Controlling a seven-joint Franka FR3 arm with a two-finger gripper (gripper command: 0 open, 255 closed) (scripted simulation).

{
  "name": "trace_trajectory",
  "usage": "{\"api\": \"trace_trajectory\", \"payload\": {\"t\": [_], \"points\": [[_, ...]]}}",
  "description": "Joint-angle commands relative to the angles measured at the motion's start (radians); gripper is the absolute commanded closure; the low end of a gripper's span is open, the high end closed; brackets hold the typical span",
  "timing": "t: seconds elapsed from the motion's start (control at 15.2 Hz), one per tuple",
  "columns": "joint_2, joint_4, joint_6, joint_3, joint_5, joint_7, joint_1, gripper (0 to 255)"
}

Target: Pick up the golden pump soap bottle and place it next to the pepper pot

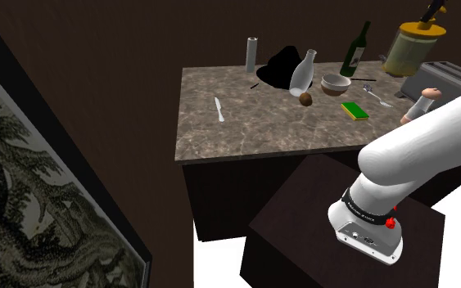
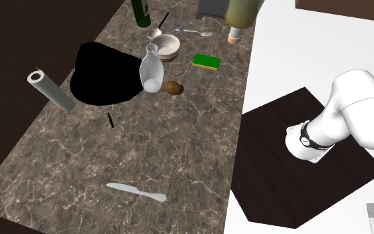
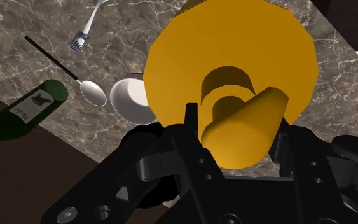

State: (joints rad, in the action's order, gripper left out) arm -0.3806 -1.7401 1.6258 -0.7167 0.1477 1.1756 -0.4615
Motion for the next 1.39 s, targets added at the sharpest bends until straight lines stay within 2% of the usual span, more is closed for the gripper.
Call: {"api": "trace_trajectory", "payload": {"t": [0.0,0.26,0.4,1.32], "points": [[0.001,0.014,-0.008,-0.038,0.002,0.05,-0.008,255],[0.032,0.068,-0.026,-0.139,-0.013,0.16,-0.013,255],[0.065,0.11,-0.037,-0.213,-0.033,0.234,-0.008,255],[-0.011,-0.134,0.149,-0.189,0.023,0.209,-0.046,255]]}}
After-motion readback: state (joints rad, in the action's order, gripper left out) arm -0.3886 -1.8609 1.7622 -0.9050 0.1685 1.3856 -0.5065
